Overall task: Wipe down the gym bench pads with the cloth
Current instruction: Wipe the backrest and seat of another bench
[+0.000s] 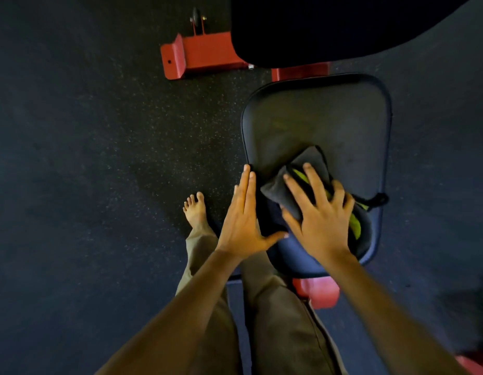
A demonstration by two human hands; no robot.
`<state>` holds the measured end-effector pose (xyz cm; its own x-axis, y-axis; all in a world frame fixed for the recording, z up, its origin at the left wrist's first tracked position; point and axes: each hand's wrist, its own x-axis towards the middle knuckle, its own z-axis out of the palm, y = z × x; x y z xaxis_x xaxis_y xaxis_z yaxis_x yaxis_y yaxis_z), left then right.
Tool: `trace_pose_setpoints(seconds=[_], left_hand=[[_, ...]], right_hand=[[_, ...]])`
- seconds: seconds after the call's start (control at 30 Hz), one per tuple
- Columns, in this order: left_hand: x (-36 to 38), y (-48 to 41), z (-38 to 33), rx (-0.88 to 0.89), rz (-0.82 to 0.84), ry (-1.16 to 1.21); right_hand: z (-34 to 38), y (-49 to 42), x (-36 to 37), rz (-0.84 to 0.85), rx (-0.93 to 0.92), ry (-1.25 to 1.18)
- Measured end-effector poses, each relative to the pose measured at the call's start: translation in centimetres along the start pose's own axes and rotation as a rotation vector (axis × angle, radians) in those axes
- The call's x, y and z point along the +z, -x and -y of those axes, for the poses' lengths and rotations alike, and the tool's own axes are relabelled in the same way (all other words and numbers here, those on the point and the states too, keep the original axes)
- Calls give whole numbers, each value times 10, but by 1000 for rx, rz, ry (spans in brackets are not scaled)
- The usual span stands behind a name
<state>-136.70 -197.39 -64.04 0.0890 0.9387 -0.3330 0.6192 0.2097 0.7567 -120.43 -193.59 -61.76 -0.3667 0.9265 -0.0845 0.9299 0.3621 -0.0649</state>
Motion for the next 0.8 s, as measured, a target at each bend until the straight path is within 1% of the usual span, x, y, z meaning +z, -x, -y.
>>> trace_pose_setpoints(seconds=[0.07,0.13,0.2,0.23,0.27,0.37,0.4,0.43,0.47,0.5,0.6,0.63,0.67,0.73,0.77,0.8], left_hand=[[-6,1,4,30,34,-88],[-9,-2,1,54,14,-167],[-10,-4,-3,65,-34,-250],[-10,-5,-3,71,-41,-274],[-10,-5,-2,76,-42,-272],[-10,-8,-1,85,-49,-244],[-9,-12,-2,92,-55,-238],[-8,-15,-6,99,-60,-230],[-7,-21,-12,113,-59,-231],[-6,-25,-16,121,-55,-240],[3,-37,-29,189,-1,-301],[7,-41,-33,205,14,-327],[8,-43,-35,209,26,-353],[10,-48,-38,205,32,-376],[10,-49,-37,199,29,-375],[8,-49,-37,201,40,-386]], right_hand=[[6,-30,1,-31,121,4],[15,-82,0,-79,265,-22],[22,-123,-3,-100,315,-41],[21,-128,-5,-102,287,-34],[18,-123,-5,-107,217,-22],[-2,-60,-3,-66,-20,-3],[-11,-34,-2,-48,-43,0],[-22,-14,-1,-33,-18,8],[-36,-3,-2,-26,56,13],[-45,-4,-2,-19,171,0],[-66,-52,-9,-34,724,-94],[-68,-70,-11,-25,798,-112],[-64,-80,-12,-24,760,-113],[-52,-69,-8,-79,439,-77],[-47,-51,-4,-71,275,-62],[-47,-29,-1,-65,186,-59]])
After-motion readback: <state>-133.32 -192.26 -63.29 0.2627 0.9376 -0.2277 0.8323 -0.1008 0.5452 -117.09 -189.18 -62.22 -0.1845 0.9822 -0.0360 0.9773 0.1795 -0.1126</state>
